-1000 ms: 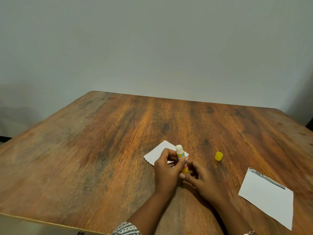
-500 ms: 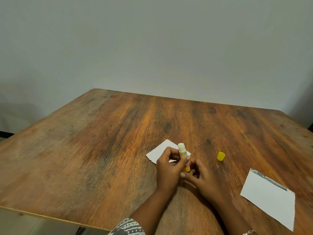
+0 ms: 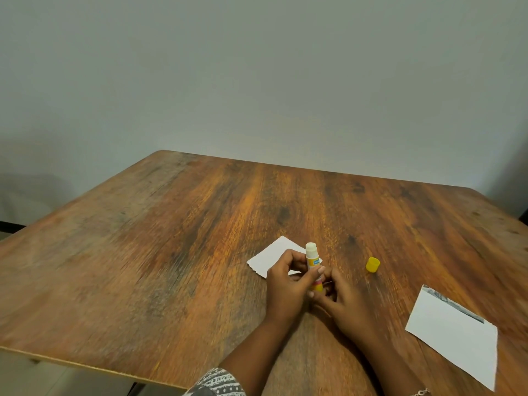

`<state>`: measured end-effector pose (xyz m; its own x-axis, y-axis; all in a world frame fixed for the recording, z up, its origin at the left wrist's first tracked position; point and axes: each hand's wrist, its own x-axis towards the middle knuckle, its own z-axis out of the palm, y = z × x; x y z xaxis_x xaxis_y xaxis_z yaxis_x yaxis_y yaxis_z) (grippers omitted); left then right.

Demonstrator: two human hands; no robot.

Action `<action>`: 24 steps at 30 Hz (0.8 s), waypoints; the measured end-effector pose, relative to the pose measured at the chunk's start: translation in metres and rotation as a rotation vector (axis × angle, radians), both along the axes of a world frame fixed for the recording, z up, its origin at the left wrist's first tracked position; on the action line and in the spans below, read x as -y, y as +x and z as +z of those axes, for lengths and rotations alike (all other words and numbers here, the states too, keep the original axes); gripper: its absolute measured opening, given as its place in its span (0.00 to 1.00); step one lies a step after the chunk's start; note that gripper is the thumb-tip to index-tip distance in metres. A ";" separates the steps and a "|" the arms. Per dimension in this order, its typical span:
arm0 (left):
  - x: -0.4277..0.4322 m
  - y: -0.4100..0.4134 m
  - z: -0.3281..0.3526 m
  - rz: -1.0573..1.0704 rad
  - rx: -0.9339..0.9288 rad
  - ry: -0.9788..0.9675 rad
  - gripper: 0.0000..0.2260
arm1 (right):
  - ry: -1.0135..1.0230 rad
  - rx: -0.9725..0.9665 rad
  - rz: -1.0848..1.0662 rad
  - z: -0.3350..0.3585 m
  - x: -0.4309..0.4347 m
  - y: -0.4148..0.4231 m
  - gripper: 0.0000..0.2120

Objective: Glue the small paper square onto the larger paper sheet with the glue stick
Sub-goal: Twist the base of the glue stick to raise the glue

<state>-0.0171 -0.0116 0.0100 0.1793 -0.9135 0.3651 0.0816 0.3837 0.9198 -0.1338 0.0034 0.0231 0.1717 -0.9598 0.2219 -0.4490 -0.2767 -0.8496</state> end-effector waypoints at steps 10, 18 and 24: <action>0.002 -0.001 0.000 -0.006 0.034 0.000 0.06 | -0.011 -0.063 0.000 -0.001 0.001 -0.003 0.08; 0.001 -0.001 -0.001 -0.026 0.011 0.019 0.07 | -0.056 -0.101 -0.084 -0.004 0.001 0.002 0.05; 0.003 -0.001 0.001 -0.004 0.020 0.029 0.10 | 0.004 -0.019 -0.007 -0.005 0.002 -0.002 0.08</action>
